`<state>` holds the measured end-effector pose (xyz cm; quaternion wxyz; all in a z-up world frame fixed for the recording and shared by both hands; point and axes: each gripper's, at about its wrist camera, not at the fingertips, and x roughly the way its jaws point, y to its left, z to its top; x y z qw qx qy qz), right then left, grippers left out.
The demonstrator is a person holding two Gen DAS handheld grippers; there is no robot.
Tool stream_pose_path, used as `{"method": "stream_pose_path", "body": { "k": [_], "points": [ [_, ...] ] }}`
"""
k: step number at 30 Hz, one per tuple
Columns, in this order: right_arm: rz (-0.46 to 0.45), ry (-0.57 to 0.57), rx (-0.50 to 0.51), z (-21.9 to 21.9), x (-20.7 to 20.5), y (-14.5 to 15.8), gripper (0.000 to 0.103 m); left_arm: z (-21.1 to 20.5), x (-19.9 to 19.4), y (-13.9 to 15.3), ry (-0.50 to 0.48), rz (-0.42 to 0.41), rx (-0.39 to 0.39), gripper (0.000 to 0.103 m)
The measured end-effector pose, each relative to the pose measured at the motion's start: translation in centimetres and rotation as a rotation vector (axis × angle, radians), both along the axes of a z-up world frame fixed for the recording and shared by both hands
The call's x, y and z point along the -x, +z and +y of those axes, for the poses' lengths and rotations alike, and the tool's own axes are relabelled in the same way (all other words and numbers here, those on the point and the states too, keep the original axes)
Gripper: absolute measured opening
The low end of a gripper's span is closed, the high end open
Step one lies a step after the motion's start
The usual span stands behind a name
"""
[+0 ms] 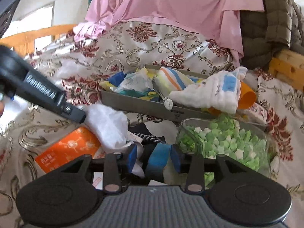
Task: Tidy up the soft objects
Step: 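Carry the grey cloth and striped sock up and over the cartoon tray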
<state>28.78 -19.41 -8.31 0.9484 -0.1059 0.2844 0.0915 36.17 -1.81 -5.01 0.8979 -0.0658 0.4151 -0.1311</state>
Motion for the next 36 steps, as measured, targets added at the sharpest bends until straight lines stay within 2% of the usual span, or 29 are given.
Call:
{"method": "stream_pose_path", "body": {
  "k": [3, 5, 11, 13, 16, 18, 19, 20, 21, 22, 23, 26, 27, 29, 36],
  "points": [
    [0.0, 0.009, 0.119, 1.3, 0.2, -0.4, 0.046, -0.2, -0.6, -0.3, 0.011, 0.003, 0.03, 0.018],
    [0.006, 0.017, 0.174, 1.9, 0.2, -0.7, 0.046, -0.3, -0.9, -0.3, 0.008, -0.001, 0.047, 0.025],
    [0.031, 0.027, 0.237, 2.9, -1.2, -0.8, 0.046, -1.2, -1.6, -0.3, -0.01, -0.014, 0.063, 0.046],
    [0.049, 0.035, 0.26, 3.1, -1.8, -0.8, 0.046, -1.7, -1.8, -0.2, -0.017, -0.02, 0.059, 0.05],
    [0.076, 0.05, 0.271, 3.2, -2.3, -0.7, 0.044, -2.6, -2.2, -0.2, -0.027, -0.027, 0.041, 0.05],
    [0.088, 0.057, 0.275, 3.0, -2.6, -0.7, 0.042, -3.2, -2.4, -0.4, -0.034, -0.026, 0.006, 0.043],
    [0.092, 0.06, 0.272, 2.9, -2.6, -0.7, 0.04, -3.4, -2.5, -0.5, -0.037, -0.024, -0.002, 0.033],
    [0.097, 0.063, 0.266, 2.8, -2.8, -0.7, 0.039, -3.5, -2.7, -0.6, -0.031, -0.023, -0.011, 0.028],
    [0.1, 0.068, 0.263, 2.8, -2.8, -0.8, 0.036, -3.4, -2.8, -0.7, -0.02, -0.026, -0.014, 0.027],
    [0.102, 0.074, 0.266, 2.7, -2.8, -0.9, 0.027, -3.4, -2.8, -0.8, -0.015, -0.029, -0.007, 0.024],
    [0.102, 0.077, 0.276, 2.7, -2.9, -1.0, 0.023, -3.3, -2.9, -0.8, -0.009, -0.034, -0.003, 0.02],
    [0.081, 0.082, 0.328, 2.9, -2.7, -1.4, 0.019, -3.4, -2.7, -0.6, -0.002, -0.067, -0.01, 0.012],
    [0.074, 0.084, 0.333, 3.0, -2.6, -1.5, 0.017, -3.5, -2.6, -0.6, 0.0, -0.078, -0.014, 0.011],
    [0.054, 0.084, 0.341, 3.0, -2.4, -1.6, 0.006, -3.5, -2.3, -0.5, 0.01, -0.097, -0.021, 0.008],
    [-0.017, 0.07, 0.34, 2.6, -1.6, -1.4, 0.003, -3.2, -0.8, 0.8, 0.029, -0.189, -0.025, 0.006]
  ]
}}
